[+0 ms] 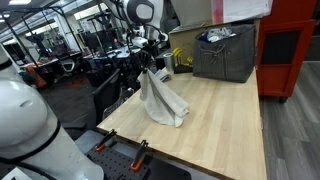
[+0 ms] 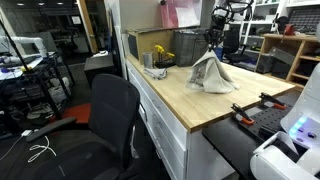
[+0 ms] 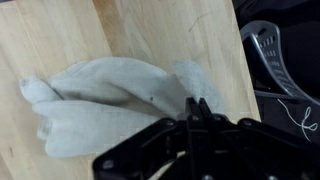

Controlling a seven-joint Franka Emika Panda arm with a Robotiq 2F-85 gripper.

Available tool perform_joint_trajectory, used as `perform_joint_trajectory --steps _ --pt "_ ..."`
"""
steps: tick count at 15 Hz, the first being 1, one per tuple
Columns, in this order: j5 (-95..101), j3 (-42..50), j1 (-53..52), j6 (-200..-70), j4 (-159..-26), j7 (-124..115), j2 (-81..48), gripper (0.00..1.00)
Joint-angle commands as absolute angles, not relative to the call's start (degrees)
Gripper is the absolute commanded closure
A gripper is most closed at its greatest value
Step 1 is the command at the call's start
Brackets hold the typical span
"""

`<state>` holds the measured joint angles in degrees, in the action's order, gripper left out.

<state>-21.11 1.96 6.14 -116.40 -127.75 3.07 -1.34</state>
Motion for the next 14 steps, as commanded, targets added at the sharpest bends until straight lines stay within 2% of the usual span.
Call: perform_joint_trajectory --steps 1,14 --pt "-20.0 2.6 5.2 -118.1 -131.9 3.1 5.3 0.99" --pt "-17.8 1.5 1.6 -115.6 -139.3 5.7 8.9 0.99"
